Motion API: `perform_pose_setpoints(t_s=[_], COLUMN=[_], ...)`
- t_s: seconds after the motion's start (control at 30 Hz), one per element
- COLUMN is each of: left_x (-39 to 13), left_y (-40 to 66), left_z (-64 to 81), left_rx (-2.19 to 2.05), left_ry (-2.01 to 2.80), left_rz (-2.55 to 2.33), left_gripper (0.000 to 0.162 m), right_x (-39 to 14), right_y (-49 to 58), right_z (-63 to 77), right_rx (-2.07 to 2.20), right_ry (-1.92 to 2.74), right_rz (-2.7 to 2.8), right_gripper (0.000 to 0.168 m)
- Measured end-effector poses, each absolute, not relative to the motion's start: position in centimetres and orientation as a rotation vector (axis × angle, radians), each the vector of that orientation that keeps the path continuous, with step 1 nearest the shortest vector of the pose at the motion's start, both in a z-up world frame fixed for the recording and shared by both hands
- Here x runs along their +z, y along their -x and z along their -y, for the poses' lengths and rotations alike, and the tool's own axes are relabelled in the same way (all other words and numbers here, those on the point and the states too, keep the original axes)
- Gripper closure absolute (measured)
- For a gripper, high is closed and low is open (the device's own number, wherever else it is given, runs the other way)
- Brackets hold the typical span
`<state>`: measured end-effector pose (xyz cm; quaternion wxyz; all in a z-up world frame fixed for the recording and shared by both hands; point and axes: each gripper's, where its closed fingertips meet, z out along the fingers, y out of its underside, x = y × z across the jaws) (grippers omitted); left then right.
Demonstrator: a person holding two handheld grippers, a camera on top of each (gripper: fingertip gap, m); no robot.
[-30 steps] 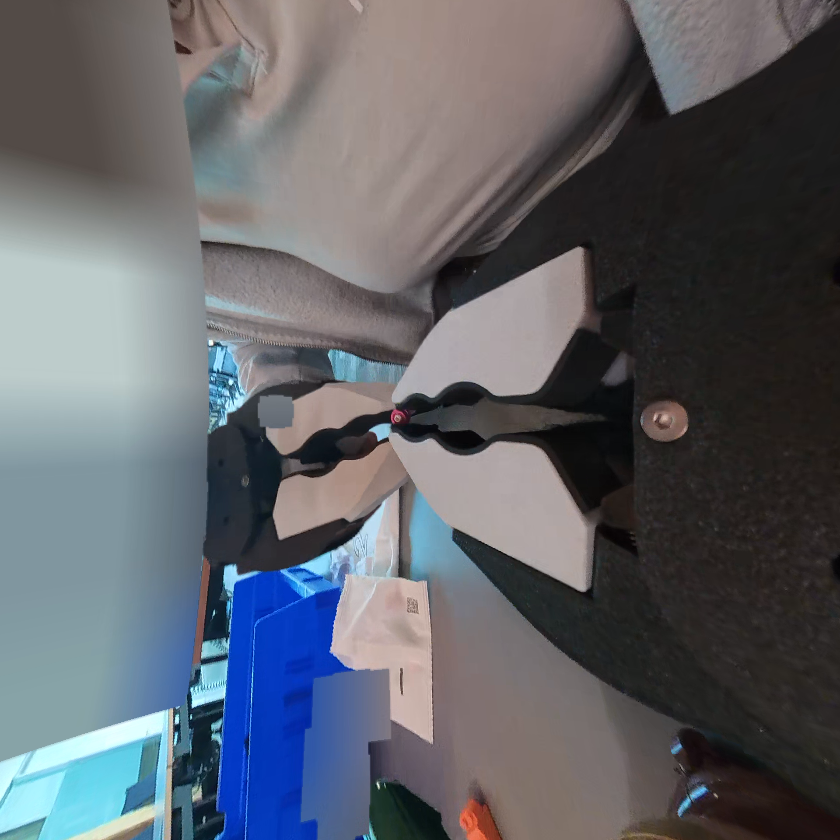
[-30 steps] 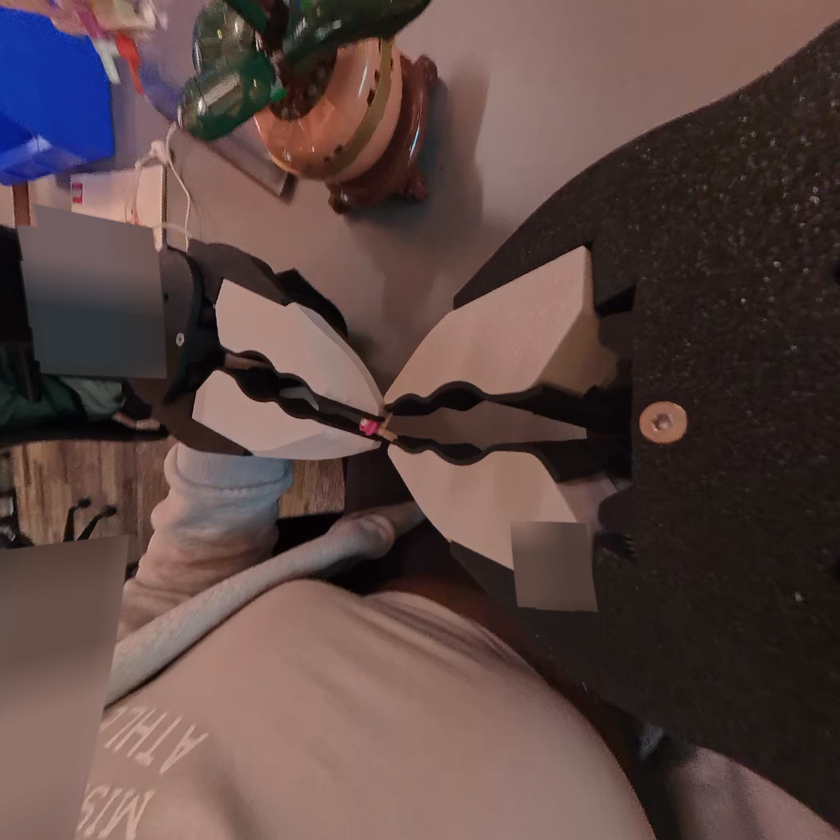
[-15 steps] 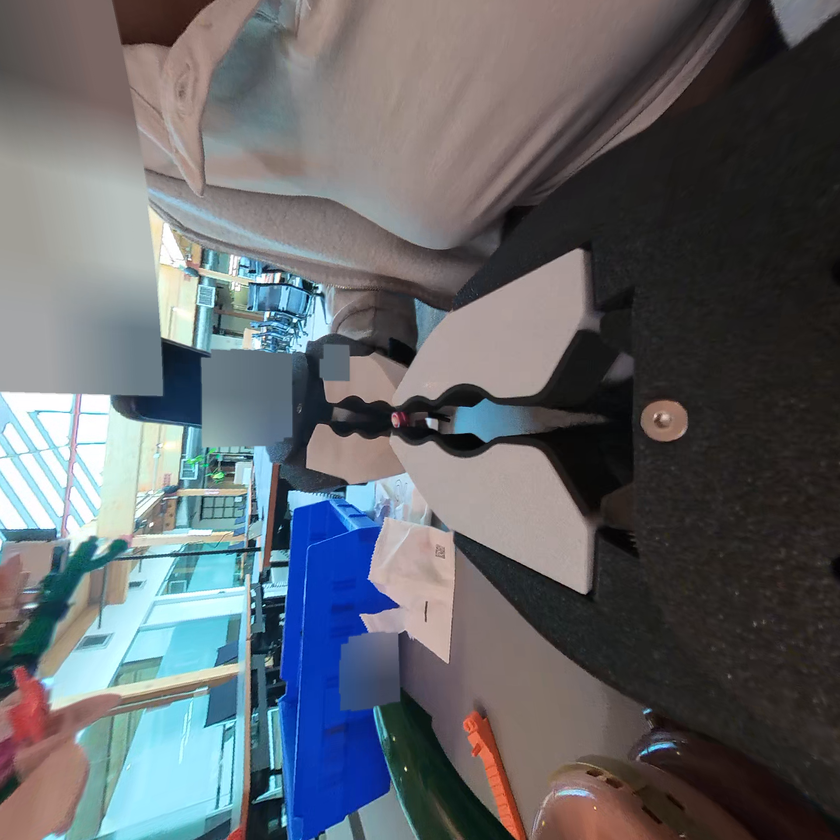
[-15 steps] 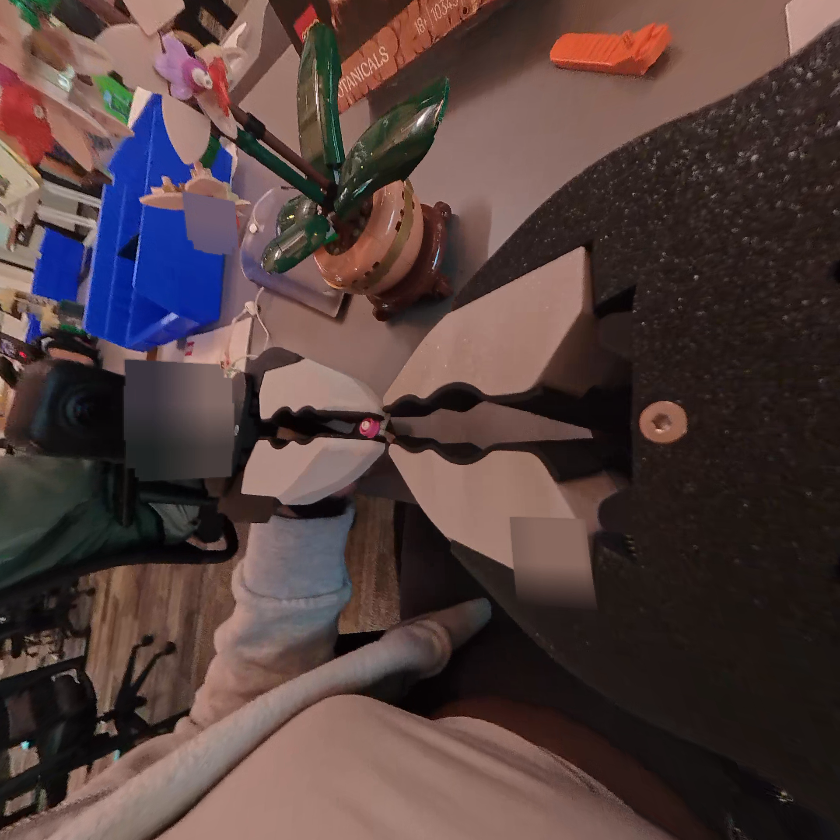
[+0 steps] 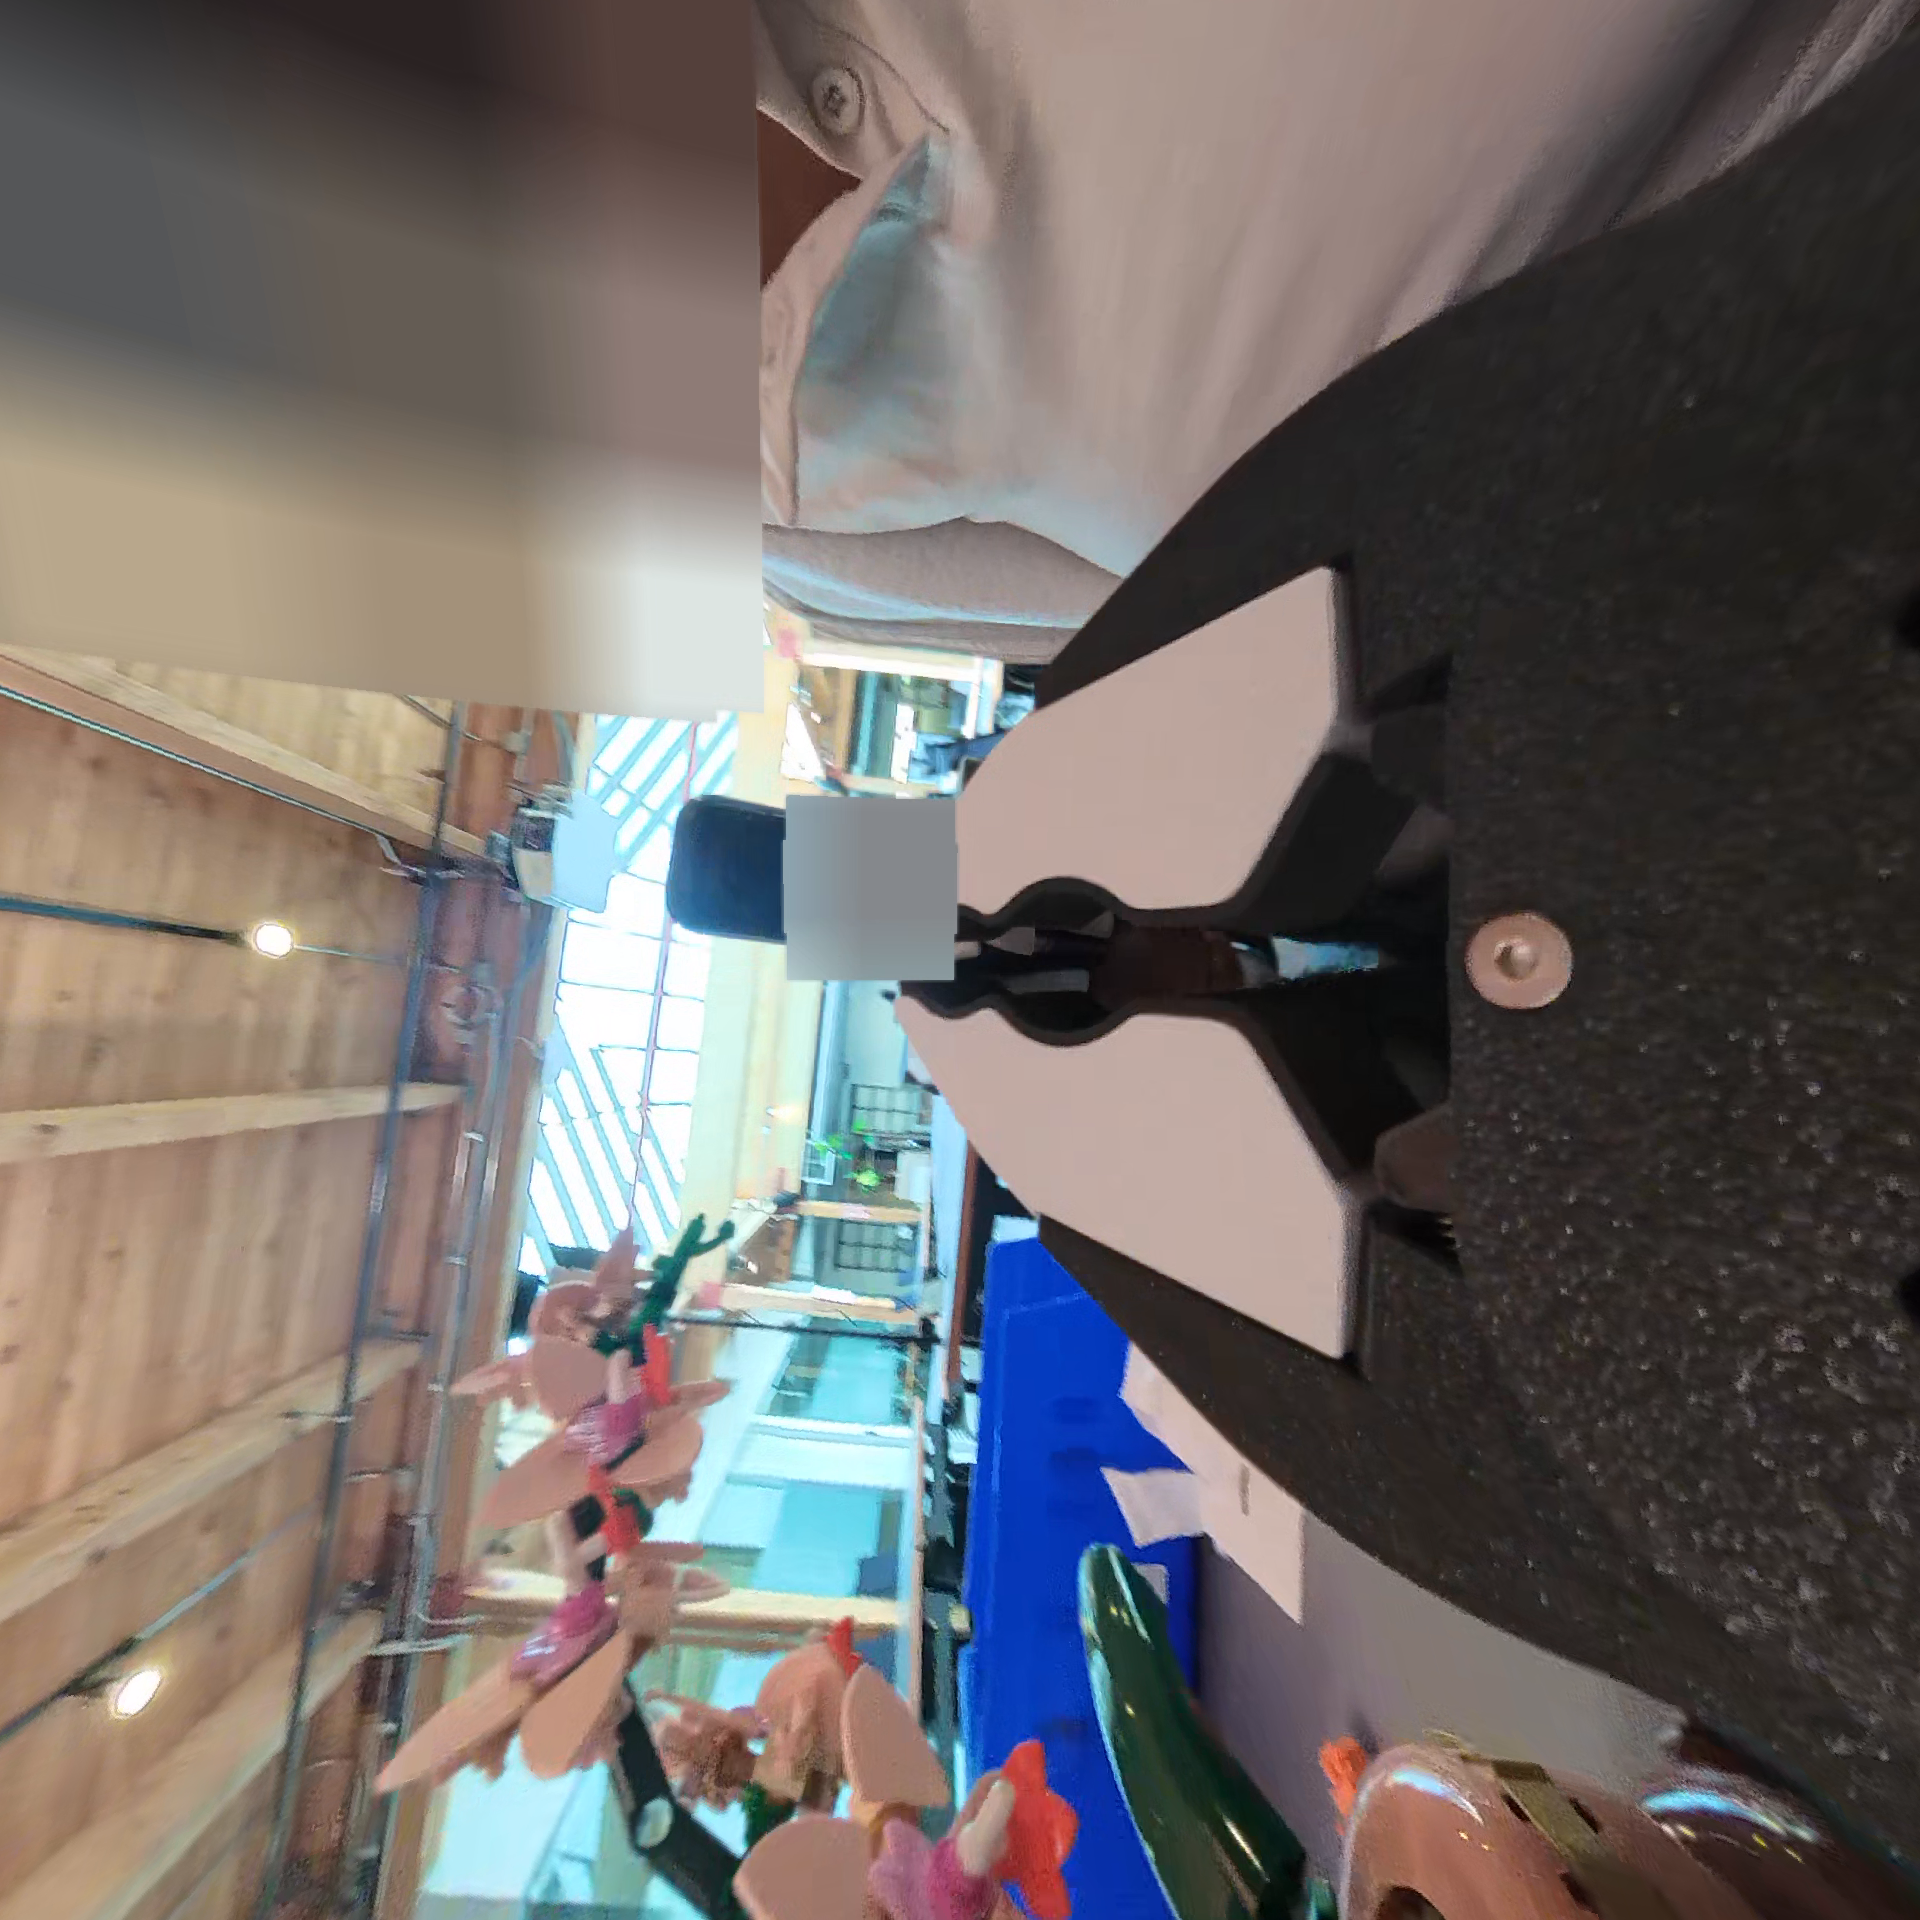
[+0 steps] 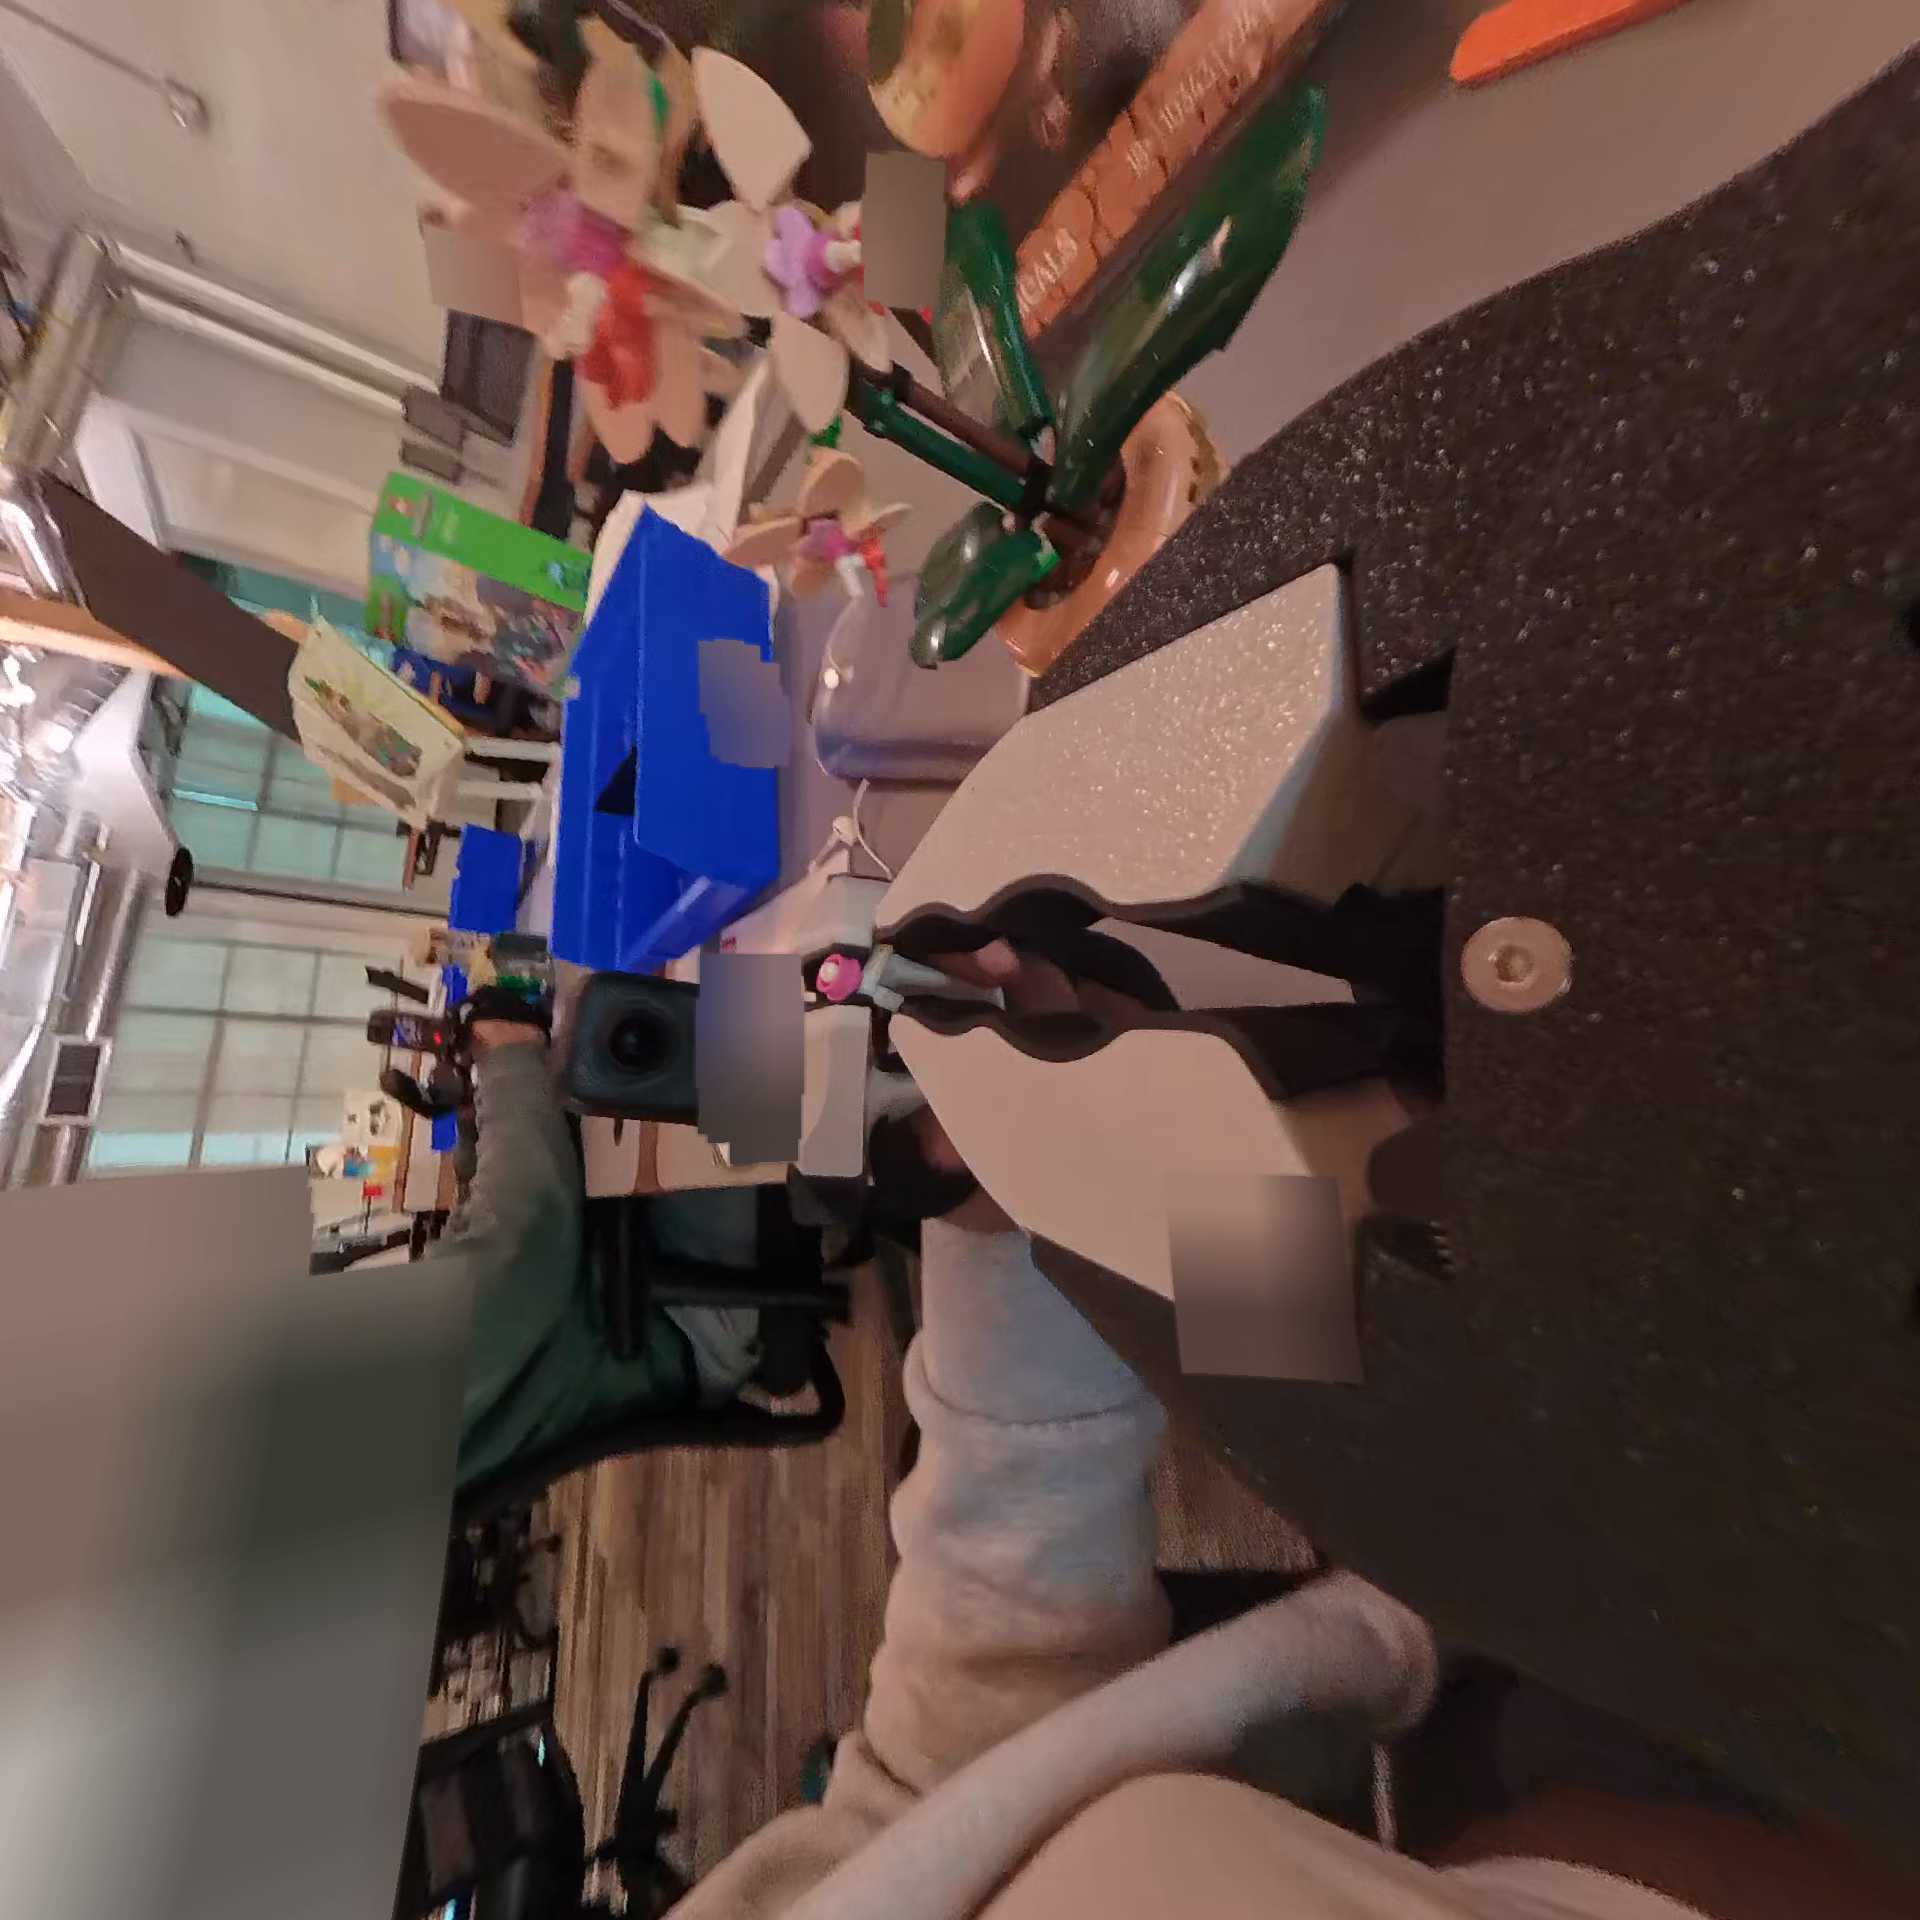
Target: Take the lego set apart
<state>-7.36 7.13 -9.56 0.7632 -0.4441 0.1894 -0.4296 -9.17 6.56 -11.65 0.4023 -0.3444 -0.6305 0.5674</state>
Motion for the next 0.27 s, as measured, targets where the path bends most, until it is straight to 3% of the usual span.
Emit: perform_pose_setpoints(t_s=[0.27], left_x=[-4.9], left_y=[11.9], left_z=[-2.2], left_rx=[-1.158], left_ry=[0.512], left_rz=[-0.296], left_gripper=[0.157], right_x=[-7.0], right_y=[12.4], right_z=[-2.4], right_rx=[1.300], right_ry=[0.747], right_rz=[1.512], right_gripper=[0.168])
